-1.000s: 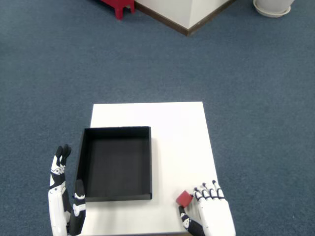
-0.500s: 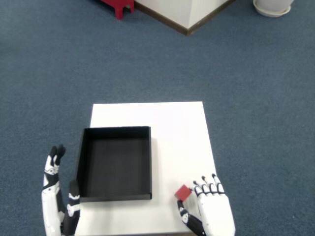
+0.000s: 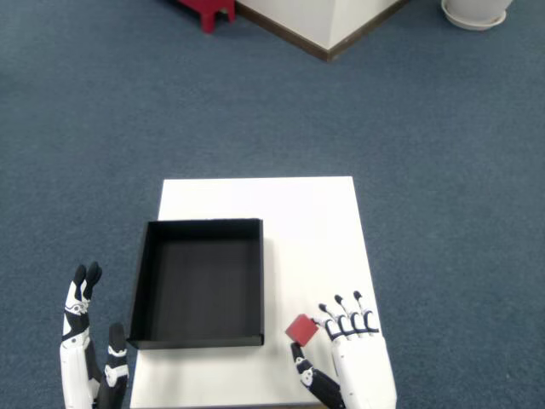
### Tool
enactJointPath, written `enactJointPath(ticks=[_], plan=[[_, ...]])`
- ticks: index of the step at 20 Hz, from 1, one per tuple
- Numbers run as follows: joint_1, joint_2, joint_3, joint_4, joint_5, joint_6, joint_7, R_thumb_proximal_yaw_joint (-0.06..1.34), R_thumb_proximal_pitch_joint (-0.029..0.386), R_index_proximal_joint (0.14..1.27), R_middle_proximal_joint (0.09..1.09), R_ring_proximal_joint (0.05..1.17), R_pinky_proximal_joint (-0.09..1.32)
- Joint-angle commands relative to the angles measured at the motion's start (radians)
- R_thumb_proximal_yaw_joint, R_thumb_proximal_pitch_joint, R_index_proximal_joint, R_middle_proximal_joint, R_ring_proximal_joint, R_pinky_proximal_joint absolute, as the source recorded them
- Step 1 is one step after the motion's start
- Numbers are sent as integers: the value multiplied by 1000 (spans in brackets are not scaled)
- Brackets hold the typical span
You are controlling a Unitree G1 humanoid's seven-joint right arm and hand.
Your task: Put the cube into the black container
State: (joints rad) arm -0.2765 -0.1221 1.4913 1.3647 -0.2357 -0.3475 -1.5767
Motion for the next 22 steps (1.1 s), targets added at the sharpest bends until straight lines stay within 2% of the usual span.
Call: enactJointPath(ticks=[1,11,16,22], plan=[[-33,-7,-11,-36,-12,-36,-76,1221,152,1116,436,295,76],[-120,-22,-89,-223,-128,9,-80,1228,144,1117,426,279,48],[-127,-24,-121,-267,-177,38,-67,1231,144,1117,421,270,35],[-164,-22,-67,-382,-236,91,-55,1231,151,1117,415,260,18]])
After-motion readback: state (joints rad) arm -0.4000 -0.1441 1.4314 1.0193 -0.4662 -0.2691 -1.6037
